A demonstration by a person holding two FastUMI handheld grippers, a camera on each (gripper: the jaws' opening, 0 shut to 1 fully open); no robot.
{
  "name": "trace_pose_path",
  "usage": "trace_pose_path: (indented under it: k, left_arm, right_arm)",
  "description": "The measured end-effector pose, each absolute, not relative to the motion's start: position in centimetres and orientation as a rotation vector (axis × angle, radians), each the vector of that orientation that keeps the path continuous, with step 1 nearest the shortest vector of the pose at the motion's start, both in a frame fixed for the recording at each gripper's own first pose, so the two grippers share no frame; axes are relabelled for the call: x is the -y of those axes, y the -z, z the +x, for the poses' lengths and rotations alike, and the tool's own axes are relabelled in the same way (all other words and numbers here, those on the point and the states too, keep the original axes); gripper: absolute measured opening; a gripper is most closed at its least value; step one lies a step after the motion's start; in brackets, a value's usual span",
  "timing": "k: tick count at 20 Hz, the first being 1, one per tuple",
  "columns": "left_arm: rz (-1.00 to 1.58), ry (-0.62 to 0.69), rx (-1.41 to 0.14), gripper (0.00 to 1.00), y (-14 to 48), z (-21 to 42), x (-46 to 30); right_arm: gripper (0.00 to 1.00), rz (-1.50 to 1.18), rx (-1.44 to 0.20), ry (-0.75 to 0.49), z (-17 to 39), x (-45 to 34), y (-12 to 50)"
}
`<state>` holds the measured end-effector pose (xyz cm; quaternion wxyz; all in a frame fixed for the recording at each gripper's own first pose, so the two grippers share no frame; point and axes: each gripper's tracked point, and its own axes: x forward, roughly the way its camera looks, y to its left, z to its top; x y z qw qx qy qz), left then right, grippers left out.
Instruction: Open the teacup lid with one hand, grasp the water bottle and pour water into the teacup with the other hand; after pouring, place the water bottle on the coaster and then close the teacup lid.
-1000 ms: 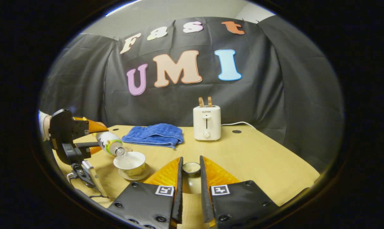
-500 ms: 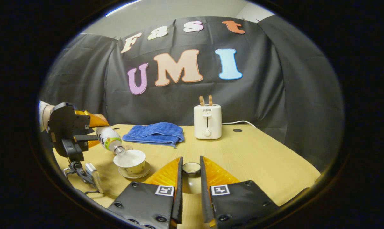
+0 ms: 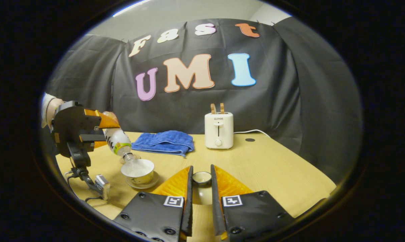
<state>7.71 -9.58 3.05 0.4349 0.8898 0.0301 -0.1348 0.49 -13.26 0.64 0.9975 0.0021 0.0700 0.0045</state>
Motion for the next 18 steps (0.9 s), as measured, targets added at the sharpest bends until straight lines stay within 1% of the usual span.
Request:
trace_pose_path:
  k: [1,2,3,4,5,6,11,13,18]
  left_arm:
    - [2.226,0.334,-0.066,0.53,-3.2,7.7,9.9]
    - [2.242,0.334,-0.062,0.53,-3.5,7.6,10.0]
    - [2.256,0.335,-0.056,0.54,-3.7,7.6,10.2]
    - [2.270,0.334,-0.049,0.54,-3.9,7.5,10.5]
    - [2.280,0.337,-0.040,0.53,-4.0,7.6,10.9]
    - [2.288,0.335,-0.034,0.53,-4.2,7.7,11.2]
    - [2.314,0.333,-0.004,0.53,-4.8,7.4,11.8]
    - [2.319,0.333,-0.006,0.53,-4.8,7.6,11.7]
    - [2.313,0.346,-0.027,0.53,-4.6,7.6,11.5]
  right_arm:
    - [0.27,0.004,-0.140,-0.009,0.5,13.2,-0.6]
    - [0.29,0.002,-0.139,-0.010,0.5,13.2,-0.5]
    - [0.28,-0.002,-0.139,-0.011,0.5,13.1,-0.6]
    - [0.29,-0.008,-0.138,-0.015,0.4,12.9,-0.7]
    - [0.27,-0.012,-0.135,-0.018,0.4,12.7,-0.7]
    - [0.29,-0.016,-0.133,-0.021,0.3,12.6,-0.8]
    - [0.29,-0.015,-0.125,-0.027,0.3,12.4,-1.0]
    - [0.27,-0.013,-0.125,-0.023,0.3,12.6,-1.0]
    - [0.28,-0.014,-0.132,-0.026,0.3,12.4,-0.7]
